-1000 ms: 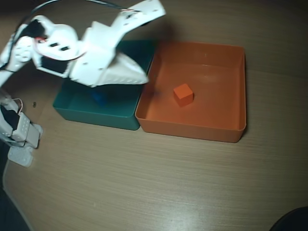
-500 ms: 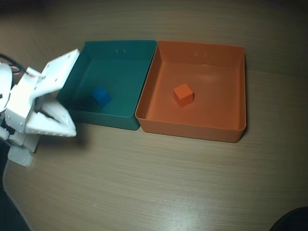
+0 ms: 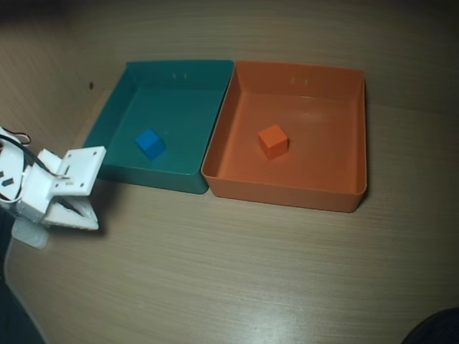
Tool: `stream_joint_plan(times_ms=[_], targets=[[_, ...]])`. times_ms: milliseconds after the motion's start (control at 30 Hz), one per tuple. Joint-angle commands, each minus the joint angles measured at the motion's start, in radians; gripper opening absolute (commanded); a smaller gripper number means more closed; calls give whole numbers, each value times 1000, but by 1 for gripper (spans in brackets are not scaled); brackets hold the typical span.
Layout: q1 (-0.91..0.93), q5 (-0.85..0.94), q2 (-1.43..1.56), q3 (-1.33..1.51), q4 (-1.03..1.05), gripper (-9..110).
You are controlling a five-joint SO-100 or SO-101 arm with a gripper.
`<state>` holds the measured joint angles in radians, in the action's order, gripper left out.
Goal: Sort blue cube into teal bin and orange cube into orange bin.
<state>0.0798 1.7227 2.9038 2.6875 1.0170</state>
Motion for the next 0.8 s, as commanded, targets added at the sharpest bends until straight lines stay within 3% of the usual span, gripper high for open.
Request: stream_joint_plan(times_ms=[0, 367, 633, 767], targets=[[15, 5, 137, 104, -20, -6], [8, 5, 459, 486, -17, -6], [14, 0, 428, 486, 12, -6], [20, 0, 445, 486, 166, -6]])
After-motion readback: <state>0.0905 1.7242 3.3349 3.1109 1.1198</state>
